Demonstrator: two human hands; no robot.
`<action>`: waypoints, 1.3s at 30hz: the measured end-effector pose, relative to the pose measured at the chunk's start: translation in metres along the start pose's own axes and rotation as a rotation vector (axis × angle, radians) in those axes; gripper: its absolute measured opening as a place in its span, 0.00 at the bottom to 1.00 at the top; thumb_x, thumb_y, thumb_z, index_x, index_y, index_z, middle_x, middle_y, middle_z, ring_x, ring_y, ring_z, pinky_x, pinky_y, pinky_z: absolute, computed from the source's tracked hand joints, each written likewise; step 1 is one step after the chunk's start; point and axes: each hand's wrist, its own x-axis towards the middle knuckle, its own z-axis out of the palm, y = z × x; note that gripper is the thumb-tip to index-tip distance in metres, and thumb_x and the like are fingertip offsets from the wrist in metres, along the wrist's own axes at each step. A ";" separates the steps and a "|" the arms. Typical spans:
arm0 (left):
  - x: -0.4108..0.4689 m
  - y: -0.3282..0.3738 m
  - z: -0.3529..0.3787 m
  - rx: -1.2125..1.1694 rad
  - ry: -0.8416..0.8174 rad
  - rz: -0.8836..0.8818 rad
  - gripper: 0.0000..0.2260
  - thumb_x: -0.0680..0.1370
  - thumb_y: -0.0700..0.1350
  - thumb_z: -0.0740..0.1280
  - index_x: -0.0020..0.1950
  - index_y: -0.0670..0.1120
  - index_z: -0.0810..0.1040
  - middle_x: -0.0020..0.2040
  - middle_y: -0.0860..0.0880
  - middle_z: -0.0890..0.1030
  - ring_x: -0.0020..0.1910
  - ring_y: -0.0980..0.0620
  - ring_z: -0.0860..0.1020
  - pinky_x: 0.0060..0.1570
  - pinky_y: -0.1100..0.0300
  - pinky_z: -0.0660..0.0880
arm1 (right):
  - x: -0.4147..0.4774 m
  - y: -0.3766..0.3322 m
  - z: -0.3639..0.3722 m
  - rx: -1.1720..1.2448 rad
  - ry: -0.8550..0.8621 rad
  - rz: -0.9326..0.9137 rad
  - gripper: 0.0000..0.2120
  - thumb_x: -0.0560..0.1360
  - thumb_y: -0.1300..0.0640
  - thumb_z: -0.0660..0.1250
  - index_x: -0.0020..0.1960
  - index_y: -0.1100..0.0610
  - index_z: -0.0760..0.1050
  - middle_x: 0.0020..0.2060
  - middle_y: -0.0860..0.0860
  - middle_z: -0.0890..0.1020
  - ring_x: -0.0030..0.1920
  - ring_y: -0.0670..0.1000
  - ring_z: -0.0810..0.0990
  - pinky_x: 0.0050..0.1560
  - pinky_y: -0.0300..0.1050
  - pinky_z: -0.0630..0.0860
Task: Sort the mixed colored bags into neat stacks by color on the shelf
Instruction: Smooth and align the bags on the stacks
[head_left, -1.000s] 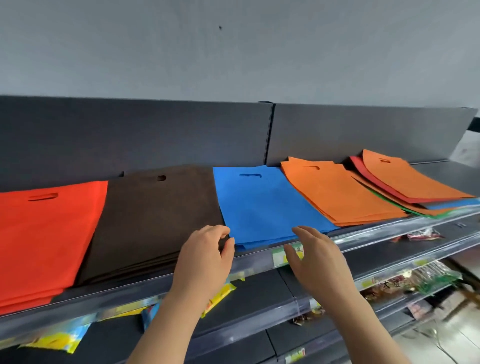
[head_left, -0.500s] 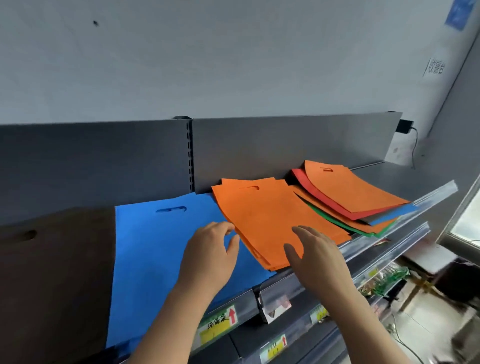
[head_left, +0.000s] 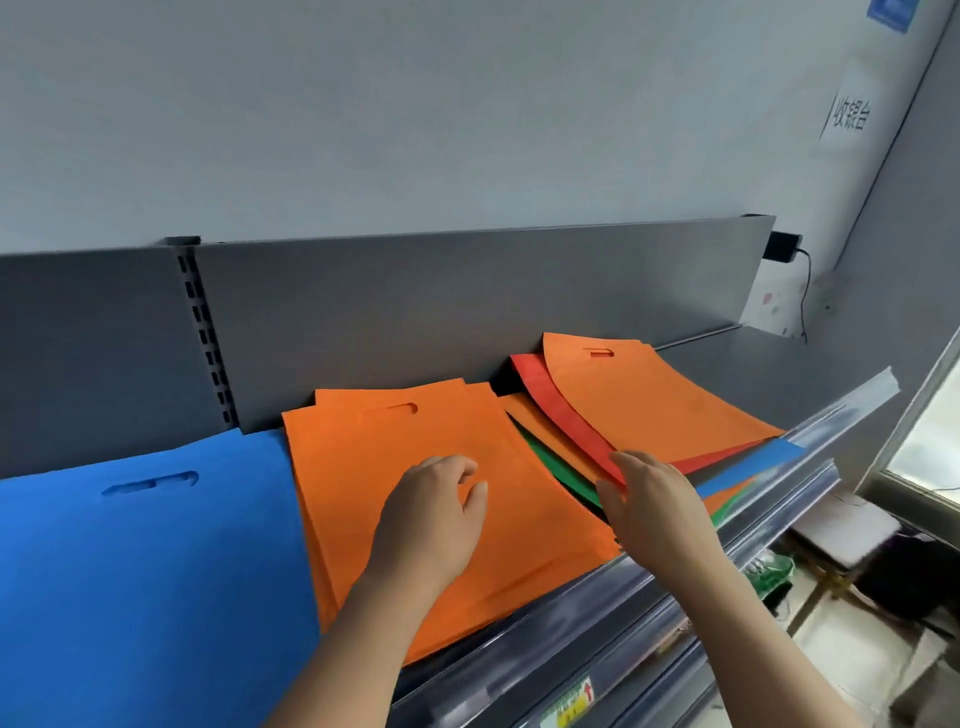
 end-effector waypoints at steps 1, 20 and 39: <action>0.006 0.007 0.012 -0.006 -0.001 -0.016 0.13 0.79 0.49 0.62 0.62 0.48 0.77 0.57 0.53 0.79 0.57 0.54 0.75 0.56 0.59 0.73 | 0.013 0.017 0.003 -0.019 -0.015 0.000 0.14 0.78 0.52 0.59 0.58 0.58 0.75 0.56 0.52 0.79 0.57 0.55 0.75 0.58 0.46 0.69; 0.100 0.097 0.159 -0.047 -0.130 -0.371 0.10 0.79 0.48 0.65 0.58 0.46 0.74 0.38 0.57 0.71 0.47 0.49 0.75 0.53 0.57 0.74 | 0.096 0.160 0.019 0.201 -0.198 -0.317 0.13 0.78 0.57 0.58 0.58 0.54 0.78 0.55 0.47 0.80 0.55 0.50 0.77 0.55 0.46 0.74; 0.120 0.111 0.174 -0.156 0.026 -0.474 0.16 0.75 0.45 0.69 0.61 0.44 0.73 0.55 0.46 0.78 0.47 0.49 0.77 0.39 0.59 0.72 | 0.118 0.208 0.012 0.268 -0.176 -0.240 0.13 0.79 0.59 0.57 0.58 0.57 0.78 0.55 0.49 0.81 0.54 0.50 0.77 0.55 0.41 0.72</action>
